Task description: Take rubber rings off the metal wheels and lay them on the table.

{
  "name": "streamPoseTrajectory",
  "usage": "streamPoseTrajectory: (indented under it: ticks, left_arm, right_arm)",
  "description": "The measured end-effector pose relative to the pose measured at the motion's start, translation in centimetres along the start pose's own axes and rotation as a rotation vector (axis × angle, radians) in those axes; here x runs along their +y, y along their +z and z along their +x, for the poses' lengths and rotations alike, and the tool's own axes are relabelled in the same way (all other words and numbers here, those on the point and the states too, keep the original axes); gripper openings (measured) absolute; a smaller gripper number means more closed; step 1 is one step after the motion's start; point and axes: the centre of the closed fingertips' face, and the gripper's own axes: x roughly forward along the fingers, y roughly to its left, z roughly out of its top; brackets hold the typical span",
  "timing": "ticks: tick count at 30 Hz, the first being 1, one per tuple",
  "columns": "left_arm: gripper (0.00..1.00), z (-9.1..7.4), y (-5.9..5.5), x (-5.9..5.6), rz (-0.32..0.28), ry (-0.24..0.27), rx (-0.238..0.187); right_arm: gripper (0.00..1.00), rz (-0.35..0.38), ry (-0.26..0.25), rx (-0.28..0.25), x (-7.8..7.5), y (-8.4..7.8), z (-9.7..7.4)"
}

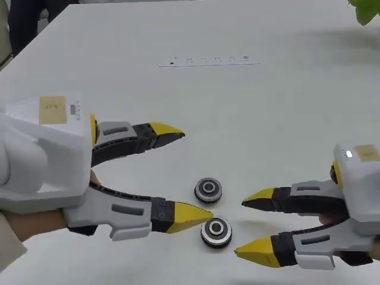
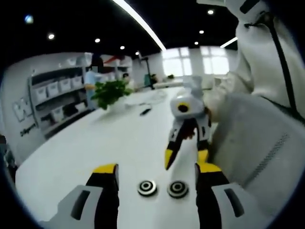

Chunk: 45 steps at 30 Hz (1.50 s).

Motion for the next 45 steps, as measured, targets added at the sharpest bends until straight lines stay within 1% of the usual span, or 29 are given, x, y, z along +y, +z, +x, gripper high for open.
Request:
streamPoseTrajectory:
  ticks: [4,6,7,10,12,16,22,26,29,32,34,37,39,43,45]
  left_arm:
    - [0.64,0.9,-0.9,-0.5,0.0,-0.026,0.013]
    - [0.6,1.3,-1.4,-0.9,0.002,-0.044,0.014]
    - [0.57,1.5,-1.7,-1.2,0.012,-0.061,0.018]
    - [0.5,1.9,-2.1,-1.6,0.012,-0.077,0.017]
    - [0.48,2.3,-2.5,-2.0,0.015,-0.093,0.024]
    - [0.44,3.1,-3.4,-2.5,-0.003,-0.116,0.041]
    - [0.39,3.8,-4.4,-3.5,-0.002,-0.151,0.059]
    - [0.32,4.1,-5.6,-3.6,-0.001,-0.154,0.085]
    - [0.28,4.2,-6.2,-3.4,-0.027,-0.148,0.094]
    - [0.26,4.3,-6.4,-3.5,-0.021,-0.153,0.1]
    - [0.24,4.4,-6.7,-3.8,-0.042,-0.161,0.105]
    - [0.23,4.5,-7.1,-3.9,-0.034,-0.163,0.115]
    - [0.21,4.5,-7.3,-4.0,-0.045,-0.165,0.12]
    - [0.19,4.6,-7.7,-3.7,-0.049,-0.153,0.128]
    - [0.18,4.6,-7.7,-3.6,-0.064,-0.15,0.128]
  right_arm:
    - [0.4,-0.012,0.009,0.01,0.0,-0.3,0.4]
    - [0.39,-0.014,0.014,0.016,-0.1,-0.5,0.5]
    - [0.38,-0.017,0.014,0.023,-0.2,-0.6,0.5]
    - [0.36,-0.021,0.017,0.032,-0.3,-0.8,0.7]
    - [0.35,-0.021,0.02,0.035,-0.3,-0.9,0.8]
    - [0.34,-0.022,0.027,0.04,-0.3,-1.0,1.1]
    - [0.31,-0.033,0.035,0.046,-0.2,-1.1,1.4]
    - [0.3,-0.029,0.035,0.045,-0.3,-1.2,1.6]
    - [0.29,-0.03,0.037,0.049,-0.4,-1.4,1.7]
    - [0.28,-0.033,0.039,0.049,-0.4,-1.4,1.8]
    - [0.28,-0.031,0.04,0.049,-0.4,-1.4,1.8]
    - [0.27,-0.032,0.042,0.05,-0.4,-1.5,1.9]
    - [0.26,-0.032,0.042,0.05,-0.5,-1.5,1.9]
    - [0.25,-0.037,0.041,0.049,-0.5,-1.5,2.0]
    - [0.24,-0.038,0.042,0.051,-0.5,-1.6,2.0]
